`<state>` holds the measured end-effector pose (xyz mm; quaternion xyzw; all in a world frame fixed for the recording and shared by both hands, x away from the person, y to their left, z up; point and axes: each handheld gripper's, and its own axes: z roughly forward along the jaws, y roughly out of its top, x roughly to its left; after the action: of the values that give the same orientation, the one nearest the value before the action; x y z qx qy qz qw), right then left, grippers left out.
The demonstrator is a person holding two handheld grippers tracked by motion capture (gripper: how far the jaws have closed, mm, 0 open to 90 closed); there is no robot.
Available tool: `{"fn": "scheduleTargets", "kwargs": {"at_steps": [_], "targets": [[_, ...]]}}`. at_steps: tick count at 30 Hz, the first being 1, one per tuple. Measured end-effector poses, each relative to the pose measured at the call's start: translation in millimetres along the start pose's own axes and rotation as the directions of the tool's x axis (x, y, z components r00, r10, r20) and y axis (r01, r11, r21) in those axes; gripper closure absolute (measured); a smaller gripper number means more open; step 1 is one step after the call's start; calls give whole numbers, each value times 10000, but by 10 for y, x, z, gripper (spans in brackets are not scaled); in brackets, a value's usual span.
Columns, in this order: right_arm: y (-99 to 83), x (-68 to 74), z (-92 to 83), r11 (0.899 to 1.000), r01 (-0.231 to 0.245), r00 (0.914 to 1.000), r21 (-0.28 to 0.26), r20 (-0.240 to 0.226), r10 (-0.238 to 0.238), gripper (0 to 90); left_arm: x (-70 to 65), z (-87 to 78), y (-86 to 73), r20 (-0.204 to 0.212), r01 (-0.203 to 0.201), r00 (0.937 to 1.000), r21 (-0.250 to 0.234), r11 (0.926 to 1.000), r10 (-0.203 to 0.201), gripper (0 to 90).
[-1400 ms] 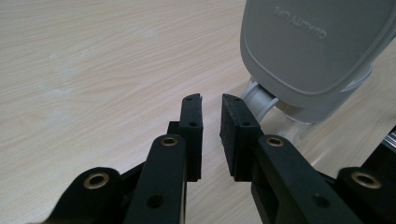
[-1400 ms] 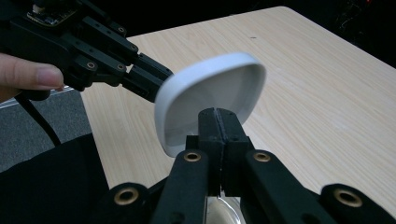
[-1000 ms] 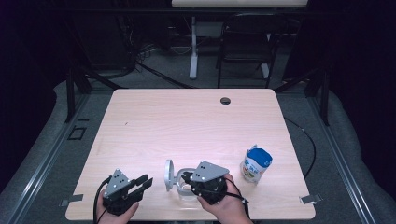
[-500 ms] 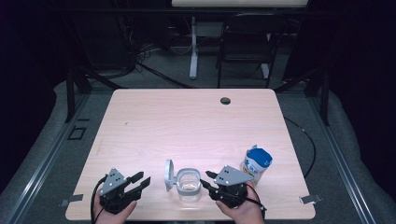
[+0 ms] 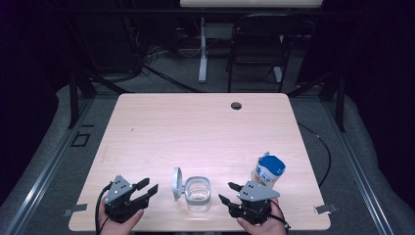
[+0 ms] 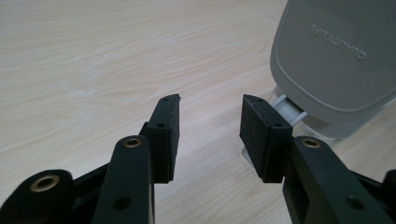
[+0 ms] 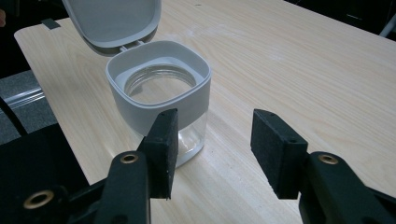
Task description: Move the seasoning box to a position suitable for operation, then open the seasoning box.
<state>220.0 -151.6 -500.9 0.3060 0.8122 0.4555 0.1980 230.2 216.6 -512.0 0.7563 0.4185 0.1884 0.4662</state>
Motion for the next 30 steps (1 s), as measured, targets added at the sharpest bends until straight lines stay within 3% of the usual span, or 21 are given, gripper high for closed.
{"fn": "scheduleTargets", "kwargs": {"at_steps": [6,12,18,24,30], "targets": [[-16,-12,-9,10000,15,9998,-5,187,-15,493,67,-23,-7,-139,295,9995,-66,9995,-296,568],[-72,-43,-49,9999,-100,9995,101,300,97,490,73,-50,-2,-175,326,9993,-142,9994,-328,565],[-183,-126,-133,9988,-412,9981,271,469,399,464,76,-74,3,-215,362,9991,-281,9989,-368,514],[-255,-206,-170,9973,-516,9963,513,710,479,462,98,-50,-11,-274,337,9990,-103,9994,-340,511],[-335,-343,-224,9935,-1022,9906,507,968,969,470,110,-64,-9,-323,378,9988,-105,9992,-381,509]]}}
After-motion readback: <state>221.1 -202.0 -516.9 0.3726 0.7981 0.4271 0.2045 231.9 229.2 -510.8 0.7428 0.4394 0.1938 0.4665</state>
